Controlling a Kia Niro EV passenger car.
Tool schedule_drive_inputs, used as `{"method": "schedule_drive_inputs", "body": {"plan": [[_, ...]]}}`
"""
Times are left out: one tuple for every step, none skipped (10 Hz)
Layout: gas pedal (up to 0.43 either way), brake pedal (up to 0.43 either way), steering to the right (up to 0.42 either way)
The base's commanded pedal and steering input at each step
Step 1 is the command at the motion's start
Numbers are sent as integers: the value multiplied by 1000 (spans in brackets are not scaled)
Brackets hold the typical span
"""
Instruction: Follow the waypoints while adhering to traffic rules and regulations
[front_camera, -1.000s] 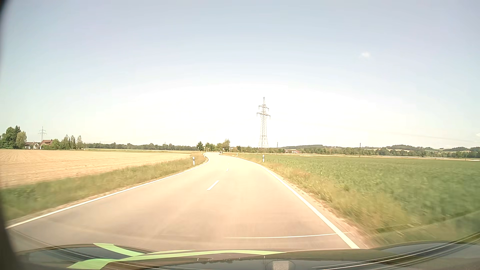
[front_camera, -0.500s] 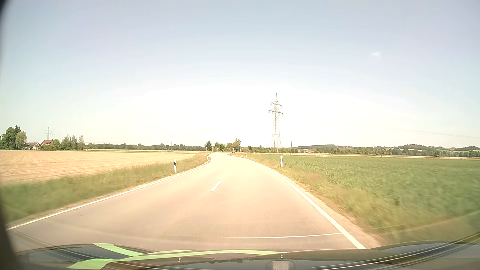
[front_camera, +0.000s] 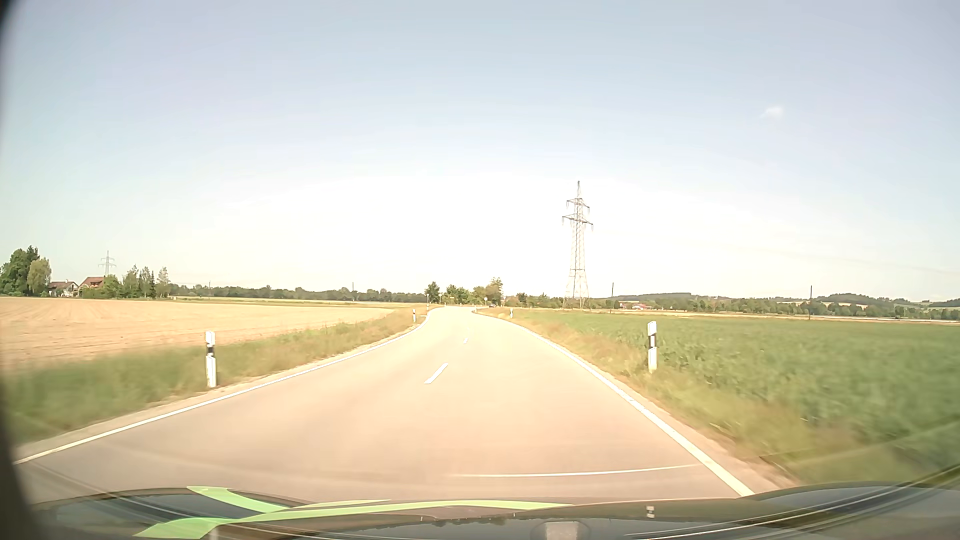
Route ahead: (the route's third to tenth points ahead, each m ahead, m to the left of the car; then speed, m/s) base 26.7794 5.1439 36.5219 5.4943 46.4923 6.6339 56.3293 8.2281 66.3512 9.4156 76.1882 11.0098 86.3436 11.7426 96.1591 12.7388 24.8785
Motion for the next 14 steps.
{"method": "schedule_drive_inputs", "body": {"plan": [[169,0,-19],[177,0,-18],[177,0,-17],[177,0,-17],[177,0,-16],[177,0,-15],[169,0,-12],[150,0,-12],[150,0,-12],[150,0,-12],[138,0,-12],[130,0,-12],[98,0,-12],[87,0,-12]]}}
